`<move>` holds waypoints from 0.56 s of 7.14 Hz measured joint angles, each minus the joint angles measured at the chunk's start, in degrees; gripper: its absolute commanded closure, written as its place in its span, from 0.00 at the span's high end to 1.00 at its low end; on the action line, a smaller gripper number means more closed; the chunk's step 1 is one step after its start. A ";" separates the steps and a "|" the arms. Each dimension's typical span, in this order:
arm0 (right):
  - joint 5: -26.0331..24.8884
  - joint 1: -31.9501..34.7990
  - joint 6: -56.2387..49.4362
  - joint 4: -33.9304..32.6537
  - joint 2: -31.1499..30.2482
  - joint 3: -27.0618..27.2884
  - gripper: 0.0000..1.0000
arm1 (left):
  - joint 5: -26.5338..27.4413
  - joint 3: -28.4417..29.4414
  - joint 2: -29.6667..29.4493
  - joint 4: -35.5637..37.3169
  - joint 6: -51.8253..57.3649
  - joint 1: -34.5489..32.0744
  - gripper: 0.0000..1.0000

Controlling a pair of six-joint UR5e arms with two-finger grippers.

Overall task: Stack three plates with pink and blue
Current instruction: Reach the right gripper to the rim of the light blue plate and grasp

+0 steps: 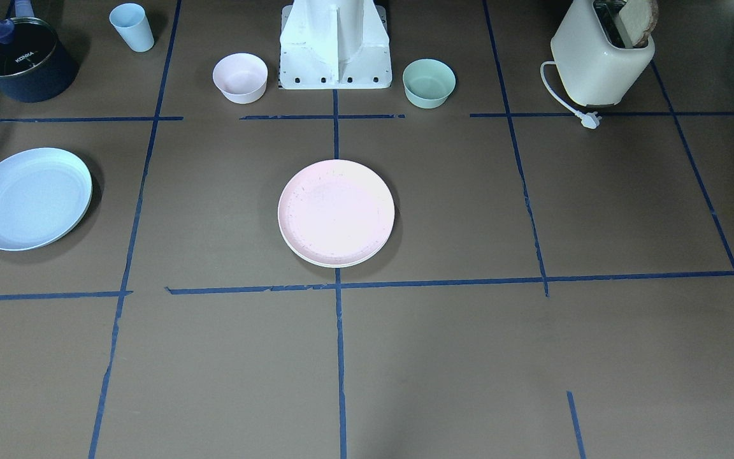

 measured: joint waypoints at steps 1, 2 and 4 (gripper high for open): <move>-1.24 -1.98 1.64 1.07 0.67 -1.18 0.97 | -0.02 -0.10 0.03 0.00 0.01 -0.14 1.00; -1.89 -3.18 2.20 1.42 1.47 -2.22 0.65 | -0.02 -0.21 0.04 0.00 0.01 -0.38 1.00; -2.36 -4.71 2.38 1.60 2.48 -3.70 0.18 | -0.08 -0.32 0.05 0.00 0.02 -0.70 1.00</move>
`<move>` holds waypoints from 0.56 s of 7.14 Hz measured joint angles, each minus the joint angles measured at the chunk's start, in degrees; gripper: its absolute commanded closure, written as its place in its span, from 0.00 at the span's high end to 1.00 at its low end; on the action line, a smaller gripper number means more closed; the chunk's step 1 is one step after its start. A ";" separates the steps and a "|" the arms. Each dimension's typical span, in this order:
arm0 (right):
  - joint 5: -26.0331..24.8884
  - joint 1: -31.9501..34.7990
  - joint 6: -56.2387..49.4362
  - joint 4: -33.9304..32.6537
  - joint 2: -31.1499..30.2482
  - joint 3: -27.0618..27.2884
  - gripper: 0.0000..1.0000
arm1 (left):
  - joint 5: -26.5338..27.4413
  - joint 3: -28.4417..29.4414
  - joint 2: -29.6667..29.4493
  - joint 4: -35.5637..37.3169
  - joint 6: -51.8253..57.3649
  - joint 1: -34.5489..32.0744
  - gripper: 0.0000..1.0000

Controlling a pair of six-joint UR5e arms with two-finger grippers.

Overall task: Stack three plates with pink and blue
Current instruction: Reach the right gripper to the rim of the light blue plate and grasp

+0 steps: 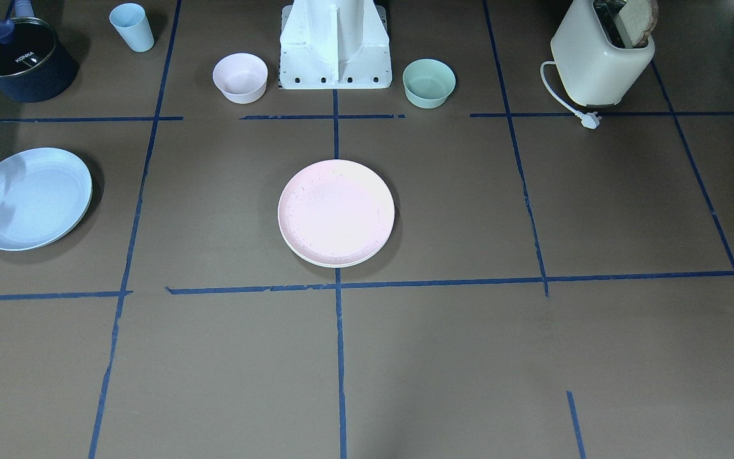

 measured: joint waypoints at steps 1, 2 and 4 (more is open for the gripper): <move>0.02 -0.31 -0.03 0.18 0.15 -0.28 0.05 | -0.04 -0.02 0.00 0.00 0.00 -0.14 1.00; 0.09 -0.44 -0.02 0.64 0.31 -0.38 0.00 | -0.08 -0.03 0.00 0.00 0.00 -0.28 1.00; 0.36 -0.48 0.26 2.14 0.59 -0.37 0.00 | -0.14 -0.04 0.06 0.00 0.00 -0.40 1.00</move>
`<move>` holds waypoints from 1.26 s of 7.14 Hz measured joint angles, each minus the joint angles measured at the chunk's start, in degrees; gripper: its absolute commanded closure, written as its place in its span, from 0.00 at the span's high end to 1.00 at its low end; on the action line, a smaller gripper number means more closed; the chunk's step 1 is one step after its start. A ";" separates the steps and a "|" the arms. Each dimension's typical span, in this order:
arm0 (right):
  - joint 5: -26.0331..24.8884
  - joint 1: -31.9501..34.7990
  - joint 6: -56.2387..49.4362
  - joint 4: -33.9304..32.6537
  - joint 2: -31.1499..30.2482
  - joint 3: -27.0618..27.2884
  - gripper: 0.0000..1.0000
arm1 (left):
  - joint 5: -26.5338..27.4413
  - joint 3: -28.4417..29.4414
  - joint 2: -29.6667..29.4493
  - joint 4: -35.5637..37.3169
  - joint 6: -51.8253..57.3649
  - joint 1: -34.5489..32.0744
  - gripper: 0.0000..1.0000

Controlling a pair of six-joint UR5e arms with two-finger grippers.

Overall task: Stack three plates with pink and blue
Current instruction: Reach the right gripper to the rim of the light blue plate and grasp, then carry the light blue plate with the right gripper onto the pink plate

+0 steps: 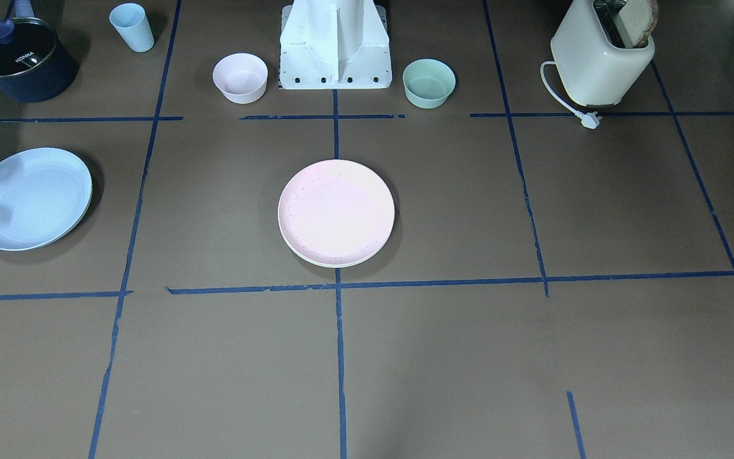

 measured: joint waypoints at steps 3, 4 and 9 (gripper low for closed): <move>3.84 0.11 4.50 0.13 1.31 3.62 0.00 | -0.07 0.00 -0.02 0.00 -0.04 -0.07 1.00; 5.99 0.14 8.80 -0.19 3.41 5.53 0.00 | -0.07 0.00 -0.04 0.00 -0.16 -0.07 1.00; -3.66 -13.83 33.00 -20.74 27.07 14.19 0.00 | 0.05 0.07 0.01 0.07 -3.93 0.00 1.00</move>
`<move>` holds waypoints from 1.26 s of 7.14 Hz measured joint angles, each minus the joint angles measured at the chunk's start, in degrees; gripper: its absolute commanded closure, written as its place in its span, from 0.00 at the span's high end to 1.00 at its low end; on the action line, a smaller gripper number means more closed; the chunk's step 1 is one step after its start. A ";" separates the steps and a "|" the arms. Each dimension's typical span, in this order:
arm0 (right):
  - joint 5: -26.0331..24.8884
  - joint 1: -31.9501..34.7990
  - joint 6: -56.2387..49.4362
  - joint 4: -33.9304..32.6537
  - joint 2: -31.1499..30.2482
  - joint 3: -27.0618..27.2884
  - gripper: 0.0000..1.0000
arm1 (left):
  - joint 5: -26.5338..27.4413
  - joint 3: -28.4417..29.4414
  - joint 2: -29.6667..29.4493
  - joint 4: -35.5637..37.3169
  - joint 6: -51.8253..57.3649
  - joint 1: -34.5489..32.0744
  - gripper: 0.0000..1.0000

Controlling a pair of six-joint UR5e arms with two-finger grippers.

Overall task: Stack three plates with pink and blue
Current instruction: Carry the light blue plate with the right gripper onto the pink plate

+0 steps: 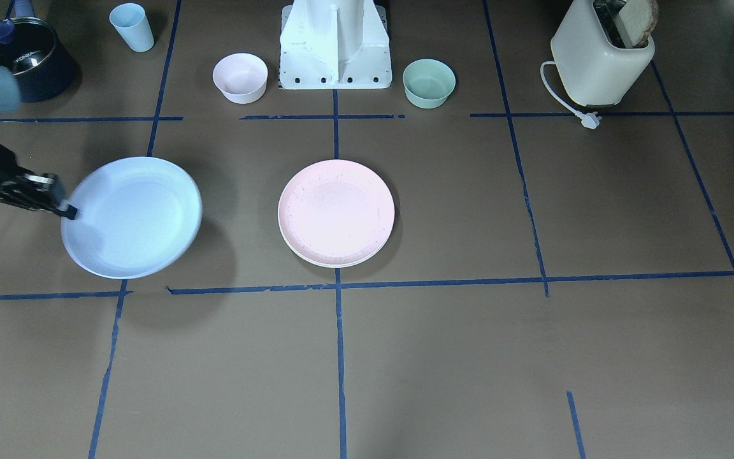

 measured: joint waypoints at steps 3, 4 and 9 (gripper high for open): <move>-14.24 -13.56 8.59 -9.43 10.35 0.02 0.00 | 0.29 -0.01 -0.06 -0.03 -1.32 -0.06 1.00; -16.26 -15.65 9.65 -10.37 11.51 -0.34 0.09 | 0.31 0.01 -0.06 -0.01 -1.39 -0.07 1.00; -17.65 -16.39 12.53 -12.12 14.70 -2.22 1.00 | 0.34 0.17 0.14 0.01 -1.61 -0.07 1.00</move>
